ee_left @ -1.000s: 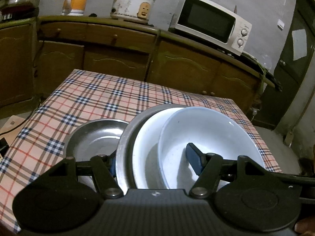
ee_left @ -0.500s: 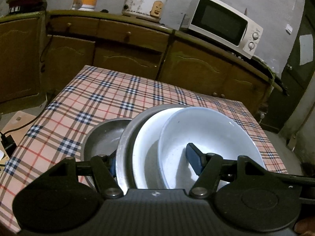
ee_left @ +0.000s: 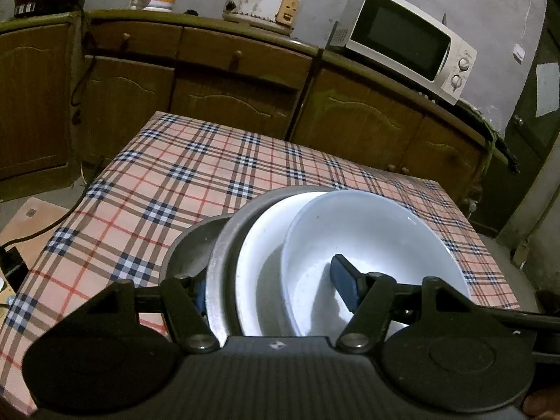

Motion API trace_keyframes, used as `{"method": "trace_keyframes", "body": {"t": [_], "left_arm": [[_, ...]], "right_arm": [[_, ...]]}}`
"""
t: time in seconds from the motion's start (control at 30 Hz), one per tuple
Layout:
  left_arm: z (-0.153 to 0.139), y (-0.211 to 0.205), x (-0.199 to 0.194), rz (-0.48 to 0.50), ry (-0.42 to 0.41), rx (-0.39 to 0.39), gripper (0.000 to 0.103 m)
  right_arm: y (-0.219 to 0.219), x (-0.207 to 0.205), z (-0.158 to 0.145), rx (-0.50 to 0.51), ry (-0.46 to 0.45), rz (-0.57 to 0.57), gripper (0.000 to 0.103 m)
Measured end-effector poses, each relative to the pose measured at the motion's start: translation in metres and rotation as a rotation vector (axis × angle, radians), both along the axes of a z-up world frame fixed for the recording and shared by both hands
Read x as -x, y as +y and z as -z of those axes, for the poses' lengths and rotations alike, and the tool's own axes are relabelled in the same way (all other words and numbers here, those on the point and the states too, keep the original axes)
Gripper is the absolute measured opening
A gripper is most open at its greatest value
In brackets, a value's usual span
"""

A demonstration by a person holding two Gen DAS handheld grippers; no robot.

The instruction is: Organize plates and bowls

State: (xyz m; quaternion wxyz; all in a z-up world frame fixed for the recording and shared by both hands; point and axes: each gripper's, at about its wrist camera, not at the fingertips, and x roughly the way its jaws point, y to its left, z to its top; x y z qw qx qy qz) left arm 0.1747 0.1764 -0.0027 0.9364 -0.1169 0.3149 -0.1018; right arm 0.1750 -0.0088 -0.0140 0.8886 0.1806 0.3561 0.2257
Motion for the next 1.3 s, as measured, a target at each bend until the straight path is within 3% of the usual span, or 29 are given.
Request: {"method": "trace_keyframes", "body": {"t": [1.3], "left_arm": [[0.038,0.013,-0.050,0.038,0.024,-0.010,0.068]], "right_arm": [[0.018,-0.054,0.045,-0.010,0.051,0.042,0.053]]}}
